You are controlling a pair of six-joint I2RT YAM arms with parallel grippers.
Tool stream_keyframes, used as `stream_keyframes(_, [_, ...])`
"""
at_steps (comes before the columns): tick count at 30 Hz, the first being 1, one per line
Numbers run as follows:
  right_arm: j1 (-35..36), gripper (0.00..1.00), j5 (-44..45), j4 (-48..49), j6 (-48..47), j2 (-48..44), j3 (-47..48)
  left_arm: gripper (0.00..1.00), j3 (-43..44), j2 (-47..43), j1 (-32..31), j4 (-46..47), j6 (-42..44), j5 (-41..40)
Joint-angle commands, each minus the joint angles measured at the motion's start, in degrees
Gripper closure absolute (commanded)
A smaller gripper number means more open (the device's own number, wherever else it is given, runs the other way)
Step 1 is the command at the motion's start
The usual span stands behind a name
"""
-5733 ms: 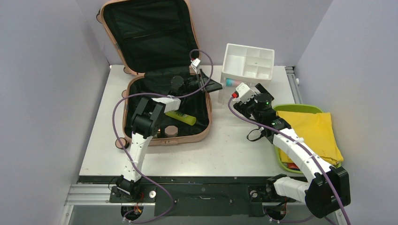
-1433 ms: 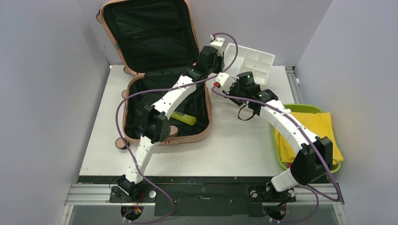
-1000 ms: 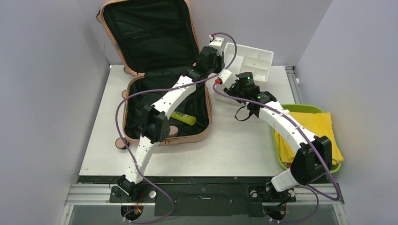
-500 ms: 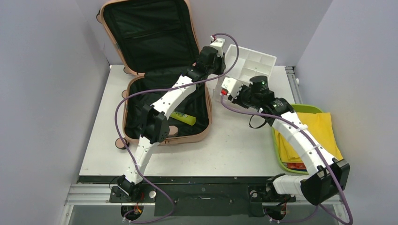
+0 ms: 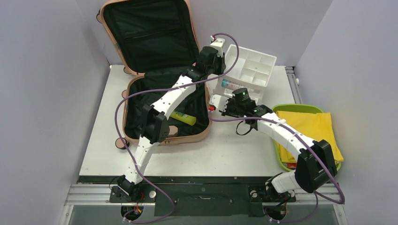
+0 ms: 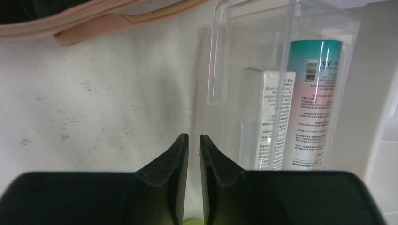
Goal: Open, take out, and arrange the luggage
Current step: Close the drawer of the storage box.
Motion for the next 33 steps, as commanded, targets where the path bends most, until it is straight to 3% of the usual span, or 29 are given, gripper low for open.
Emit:
stream_keyframes(1, [1.3,0.88,13.0,16.8,-1.7,1.5,-4.1,0.98,-2.1,0.1,-2.0,-8.8,-2.7,6.1])
stream_keyframes(6, [1.6,0.91,23.0,27.8,-4.7,3.4,-6.5,1.00,-2.2,0.1,-2.0,-9.0,-2.8,6.5])
stream_keyframes(11, [1.0,0.92,24.7,32.0,-7.9,4.9,-6.1,1.00,-2.2,0.0,-2.1,-9.5,-2.0,7.1])
stream_keyframes(18, [-1.0,0.94,24.4,28.2,-8.1,8.3,-1.9,1.00,-2.5,-0.3,-2.1,-9.9,-1.9,8.3])
stream_keyframes(23, [-2.6,0.92,17.2,17.6,-2.2,4.7,1.8,0.87,-2.1,-1.4,-1.1,-8.4,-3.3,12.3])
stream_keyframes(26, [-3.7,0.91,15.6,14.9,-1.0,2.5,2.4,0.86,-1.5,-2.1,0.1,-7.0,-4.7,15.8])
stream_keyframes(33, [-3.4,0.92,21.3,15.7,-4.1,5.2,2.3,0.87,-2.2,-3.1,0.6,-6.6,-5.3,18.4])
